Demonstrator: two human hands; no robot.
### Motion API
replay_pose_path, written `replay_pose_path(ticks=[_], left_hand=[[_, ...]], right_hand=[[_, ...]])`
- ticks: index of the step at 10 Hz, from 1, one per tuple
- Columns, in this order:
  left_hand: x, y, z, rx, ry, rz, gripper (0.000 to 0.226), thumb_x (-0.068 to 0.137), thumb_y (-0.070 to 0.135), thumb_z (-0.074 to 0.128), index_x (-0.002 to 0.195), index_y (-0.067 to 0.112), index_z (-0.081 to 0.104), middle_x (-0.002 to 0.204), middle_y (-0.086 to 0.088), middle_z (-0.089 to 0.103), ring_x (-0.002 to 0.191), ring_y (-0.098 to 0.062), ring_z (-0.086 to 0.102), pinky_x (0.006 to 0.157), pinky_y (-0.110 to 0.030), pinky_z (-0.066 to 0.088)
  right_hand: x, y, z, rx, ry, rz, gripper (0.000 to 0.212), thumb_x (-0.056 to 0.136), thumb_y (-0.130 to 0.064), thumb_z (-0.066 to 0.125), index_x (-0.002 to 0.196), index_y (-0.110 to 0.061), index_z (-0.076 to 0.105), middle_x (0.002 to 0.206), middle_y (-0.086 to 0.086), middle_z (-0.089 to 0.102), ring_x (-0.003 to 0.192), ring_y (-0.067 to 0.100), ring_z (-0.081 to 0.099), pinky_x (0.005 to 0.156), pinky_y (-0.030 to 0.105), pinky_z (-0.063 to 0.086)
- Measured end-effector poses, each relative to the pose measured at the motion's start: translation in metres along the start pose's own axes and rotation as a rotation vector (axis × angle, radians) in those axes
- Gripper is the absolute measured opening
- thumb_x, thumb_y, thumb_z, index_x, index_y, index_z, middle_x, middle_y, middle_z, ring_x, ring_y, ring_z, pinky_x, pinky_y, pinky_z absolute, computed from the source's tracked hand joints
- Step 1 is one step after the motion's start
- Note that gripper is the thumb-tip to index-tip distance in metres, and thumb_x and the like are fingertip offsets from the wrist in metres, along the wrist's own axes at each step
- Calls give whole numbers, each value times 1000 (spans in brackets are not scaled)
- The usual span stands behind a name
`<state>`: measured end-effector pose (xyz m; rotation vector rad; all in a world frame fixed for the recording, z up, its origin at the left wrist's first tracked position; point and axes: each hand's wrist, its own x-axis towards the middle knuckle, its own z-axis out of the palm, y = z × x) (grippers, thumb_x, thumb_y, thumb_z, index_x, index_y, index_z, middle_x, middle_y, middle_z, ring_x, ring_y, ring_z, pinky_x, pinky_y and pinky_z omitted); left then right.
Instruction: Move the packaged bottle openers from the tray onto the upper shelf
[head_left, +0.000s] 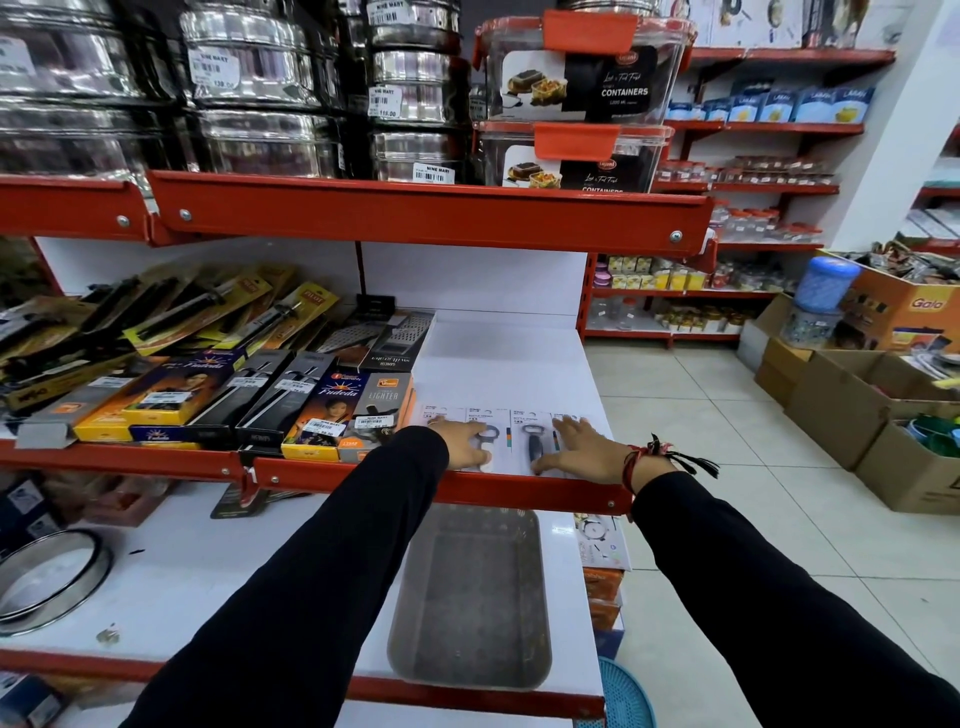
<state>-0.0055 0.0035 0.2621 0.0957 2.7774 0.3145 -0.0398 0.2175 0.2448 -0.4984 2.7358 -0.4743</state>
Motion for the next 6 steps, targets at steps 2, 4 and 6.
replay_pose_path(ticks=[2, 4, 6], left_hand=[[2, -2, 2, -6, -6, -20, 62, 97, 43, 45, 155, 27, 27, 153, -15, 43, 140, -37, 37, 111, -38, 34], [1, -3, 3, -9, -5, -34, 61, 97, 43, 45, 153, 26, 29, 148, -16, 49, 138, -37, 39, 113, -39, 36], [-12, 3, 1, -44, 121, 22, 63, 102, 47, 34, 159, 26, 14, 165, -3, 24, 155, -30, 11, 125, -44, 8]], right_hand=[[-7, 3, 0, -6, 21, 39, 78, 84, -60, 58, 138, -5, 44, 150, 14, 37, 138, 33, 33, 113, 46, 33], [-13, -3, -1, 16, 34, 58, 78, 87, -58, 56, 141, -2, 42, 153, 15, 33, 144, 34, 27, 116, 48, 29], [-15, 3, 4, -17, 192, 3, 95, 90, -67, 40, 158, -11, 5, 168, 7, -1, 156, 24, -3, 126, 47, 6]])
